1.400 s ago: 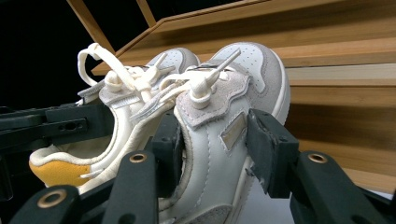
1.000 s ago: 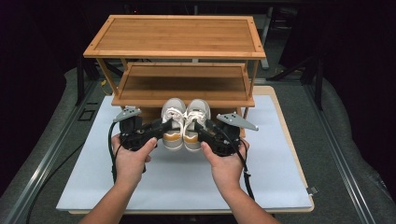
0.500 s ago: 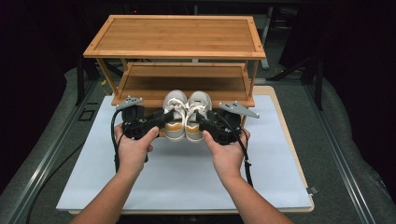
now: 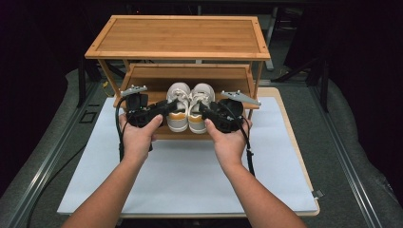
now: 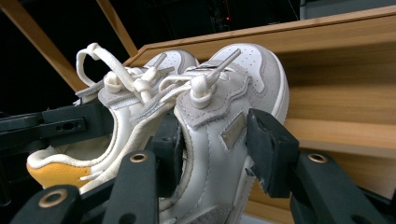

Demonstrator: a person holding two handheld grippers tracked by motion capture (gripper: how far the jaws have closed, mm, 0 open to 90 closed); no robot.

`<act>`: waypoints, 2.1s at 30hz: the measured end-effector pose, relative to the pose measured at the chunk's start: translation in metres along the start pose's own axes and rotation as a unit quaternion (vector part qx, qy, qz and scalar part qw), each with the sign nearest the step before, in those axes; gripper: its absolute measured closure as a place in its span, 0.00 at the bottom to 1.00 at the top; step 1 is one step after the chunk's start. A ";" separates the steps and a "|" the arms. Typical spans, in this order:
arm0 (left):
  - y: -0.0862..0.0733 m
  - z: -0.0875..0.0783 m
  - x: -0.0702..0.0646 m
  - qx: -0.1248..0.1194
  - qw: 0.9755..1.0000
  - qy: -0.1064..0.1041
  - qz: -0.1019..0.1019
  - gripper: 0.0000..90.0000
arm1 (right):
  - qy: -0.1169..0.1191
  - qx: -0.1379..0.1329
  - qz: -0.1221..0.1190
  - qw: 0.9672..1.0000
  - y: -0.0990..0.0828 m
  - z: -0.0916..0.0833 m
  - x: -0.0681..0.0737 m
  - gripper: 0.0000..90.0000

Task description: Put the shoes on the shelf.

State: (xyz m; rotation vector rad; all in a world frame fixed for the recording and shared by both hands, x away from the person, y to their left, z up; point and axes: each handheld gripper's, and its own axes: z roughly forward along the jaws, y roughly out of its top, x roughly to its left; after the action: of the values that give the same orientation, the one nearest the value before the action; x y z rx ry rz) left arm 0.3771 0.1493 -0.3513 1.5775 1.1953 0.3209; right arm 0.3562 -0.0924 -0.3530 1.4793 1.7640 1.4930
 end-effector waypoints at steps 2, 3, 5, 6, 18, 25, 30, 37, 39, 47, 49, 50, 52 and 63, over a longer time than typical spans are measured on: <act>0.002 0.003 0.002 -0.002 1.000 0.001 0.000 0.64 | -0.001 0.002 -0.002 1.000 0.002 0.004 -0.001 0.64; 0.003 0.005 0.003 -0.003 1.000 0.002 -0.001 0.64 | -0.001 0.002 -0.003 1.000 0.004 0.006 -0.002 0.64; 0.007 0.009 0.005 -0.004 1.000 0.003 -0.003 0.64 | 0.000 0.001 -0.002 1.000 0.005 0.010 -0.003 0.64; 0.008 0.011 0.005 -0.006 1.000 0.004 -0.005 0.64 | 0.000 0.000 0.002 1.000 0.006 0.013 -0.005 0.64; 0.018 0.028 0.014 -0.003 1.000 0.001 -0.013 0.64 | -0.009 0.004 0.000 1.000 0.019 0.029 -0.013 0.64; 0.021 0.035 0.018 -0.001 1.000 0.002 -0.015 0.64 | -0.010 0.007 0.005 1.000 0.021 0.036 -0.017 0.64; 0.023 0.041 0.022 0.001 1.000 0.004 -0.021 0.64 | -0.008 0.003 0.011 1.000 0.022 0.044 -0.021 0.64; 0.028 0.047 0.026 0.002 1.000 0.006 -0.029 0.64 | -0.011 0.001 0.013 1.000 0.025 0.052 -0.025 0.64; 0.029 0.048 0.027 0.001 0.999 0.007 -0.032 0.63 | -0.016 0.010 0.012 1.000 0.026 0.052 -0.024 0.64; 0.035 0.051 0.031 0.012 0.999 0.001 -0.039 0.57 | -0.012 0.016 0.027 0.999 0.031 0.058 -0.026 0.58; 0.037 0.052 0.028 0.017 0.999 0.007 -0.033 0.57 | -0.014 0.018 0.025 0.999 0.033 0.058 -0.027 0.58; 0.038 0.052 0.027 0.021 0.999 0.011 -0.027 0.57 | -0.015 0.021 0.020 0.999 0.034 0.058 -0.026 0.58; 0.039 0.052 0.027 0.027 0.999 0.013 -0.025 0.57 | -0.019 0.031 0.008 0.999 0.036 0.058 -0.026 0.58; 0.046 0.042 0.026 0.024 0.999 -0.011 -0.027 0.48 | -0.014 0.030 0.003 0.999 0.042 0.050 -0.026 0.57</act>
State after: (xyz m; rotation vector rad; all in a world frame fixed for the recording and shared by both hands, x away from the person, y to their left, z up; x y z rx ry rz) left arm 0.4431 0.1500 -0.3383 1.5832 1.2345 0.2416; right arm 0.4259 -0.0976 -0.3418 1.5275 1.8050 1.4266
